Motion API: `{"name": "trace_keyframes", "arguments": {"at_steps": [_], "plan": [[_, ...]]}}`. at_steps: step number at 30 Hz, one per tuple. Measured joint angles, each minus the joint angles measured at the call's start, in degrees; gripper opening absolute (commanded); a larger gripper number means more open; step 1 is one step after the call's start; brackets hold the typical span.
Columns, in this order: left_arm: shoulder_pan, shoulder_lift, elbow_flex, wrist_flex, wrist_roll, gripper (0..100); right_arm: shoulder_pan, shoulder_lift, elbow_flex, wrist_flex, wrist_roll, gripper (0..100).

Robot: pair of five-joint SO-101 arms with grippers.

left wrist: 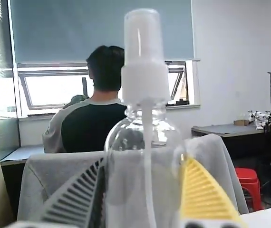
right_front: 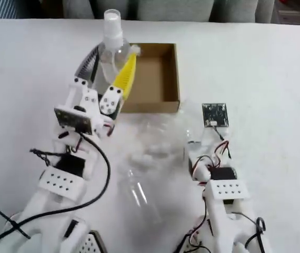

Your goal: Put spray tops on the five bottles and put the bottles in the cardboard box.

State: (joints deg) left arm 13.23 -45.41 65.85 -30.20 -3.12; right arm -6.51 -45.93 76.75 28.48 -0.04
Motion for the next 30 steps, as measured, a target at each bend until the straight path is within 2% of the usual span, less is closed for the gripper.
{"name": "trace_keyframes", "arguments": {"at_steps": [7, 16, 24, 30], "plan": [[-0.8, 1.9, -4.0, 0.0, 0.0, 2, 0.0, 0.0, 0.0, 0.0, 0.0, 1.7], [-3.8, 18.5, -14.8, -0.2, 0.4, 2, 0.0, 0.0, 0.0, 0.0, 0.0, 1.7], [-7.3, 33.5, -24.1, -0.2, 17.1, 2, 0.0, 0.0, 0.0, 0.0, 0.0, 1.7], [-7.6, 44.7, -30.8, -3.0, 17.2, 2, 0.0, 0.0, 0.0, 0.0, 0.0, 1.7]]}}
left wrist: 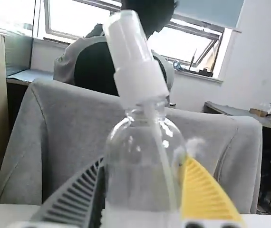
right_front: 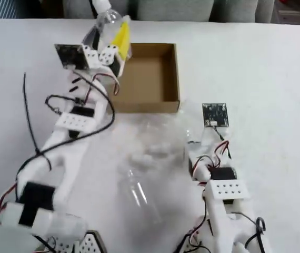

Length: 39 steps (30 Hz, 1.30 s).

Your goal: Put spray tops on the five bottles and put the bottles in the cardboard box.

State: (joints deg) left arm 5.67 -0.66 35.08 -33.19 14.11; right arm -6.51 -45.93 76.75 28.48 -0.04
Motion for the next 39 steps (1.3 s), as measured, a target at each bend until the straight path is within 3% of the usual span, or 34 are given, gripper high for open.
{"name": "trace_keyframes", "arguments": {"at_steps": [11, 18, 33, 39], "plan": [[0.4, 23.2, -9.1, -21.9, -2.0, 2, 0.0, 0.0, 0.0, 0.0, 0.0, 1.7], [1.0, 35.6, -18.1, -22.2, -3.2, 2, 0.0, 0.0, 0.0, 0.0, 0.0, 1.7], [0.2, 47.6, -30.9, -22.2, -3.2, 2, 0.0, 0.0, 0.7, -0.7, 0.0, 1.7], [-0.4, 53.7, -38.4, -17.4, -3.4, 2, 0.0, 0.0, 0.7, -0.7, 0.0, 1.7]]}}
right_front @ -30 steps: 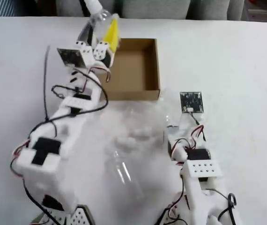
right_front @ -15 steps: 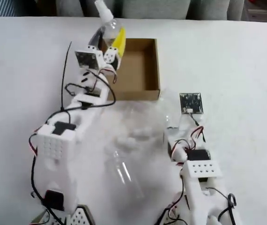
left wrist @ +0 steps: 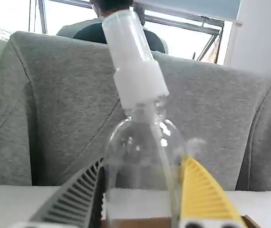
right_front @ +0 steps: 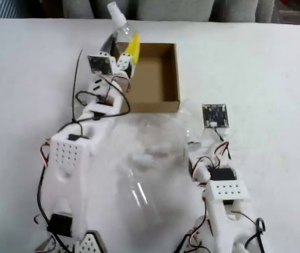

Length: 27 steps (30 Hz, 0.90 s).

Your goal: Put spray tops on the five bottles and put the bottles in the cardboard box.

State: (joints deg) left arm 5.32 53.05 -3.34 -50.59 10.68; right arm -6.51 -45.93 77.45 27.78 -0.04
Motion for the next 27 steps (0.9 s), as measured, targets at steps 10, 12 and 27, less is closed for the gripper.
{"name": "trace_keyframes", "arguments": {"at_steps": [10, 12, 27], "plan": [[-0.3, 1.6, -2.0, 0.3, 0.0, 2, 0.0, 0.0, 0.0, 0.0, 0.0, 1.7], [-0.3, 1.6, -2.0, 0.3, 0.0, 2, 0.0, 0.0, 0.0, 0.0, 0.0, 1.7], [-1.4, 1.6, 2.8, 0.3, -5.5, 2, 0.0, 0.0, 0.0, 0.0, 0.0, 1.8]]}}
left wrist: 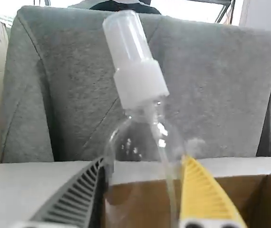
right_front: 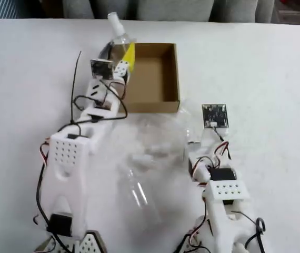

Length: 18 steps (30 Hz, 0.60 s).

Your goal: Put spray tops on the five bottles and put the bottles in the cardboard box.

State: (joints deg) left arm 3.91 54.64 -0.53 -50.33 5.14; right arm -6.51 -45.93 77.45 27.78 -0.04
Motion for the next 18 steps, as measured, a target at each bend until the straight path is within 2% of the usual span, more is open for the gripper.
{"name": "trace_keyframes", "arguments": {"at_steps": [6, 8, 13, 18], "plan": [[0.1, 0.0, 0.0, 0.0, -3.2, 3, 0.0, 0.0, 0.0, 0.0, 0.0, 1.8], [0.1, 0.0, 0.0, 0.0, -3.3, 8, 0.0, 0.0, 0.0, 0.0, 0.0, 1.7], [0.1, 0.0, 0.1, 0.0, -3.3, 28, 0.0, 0.0, 0.0, 0.0, 0.0, 1.7], [0.1, -0.1, 0.4, 3.3, -3.3, 31, 0.0, 0.0, 0.0, 0.0, 0.0, 1.7]]}}
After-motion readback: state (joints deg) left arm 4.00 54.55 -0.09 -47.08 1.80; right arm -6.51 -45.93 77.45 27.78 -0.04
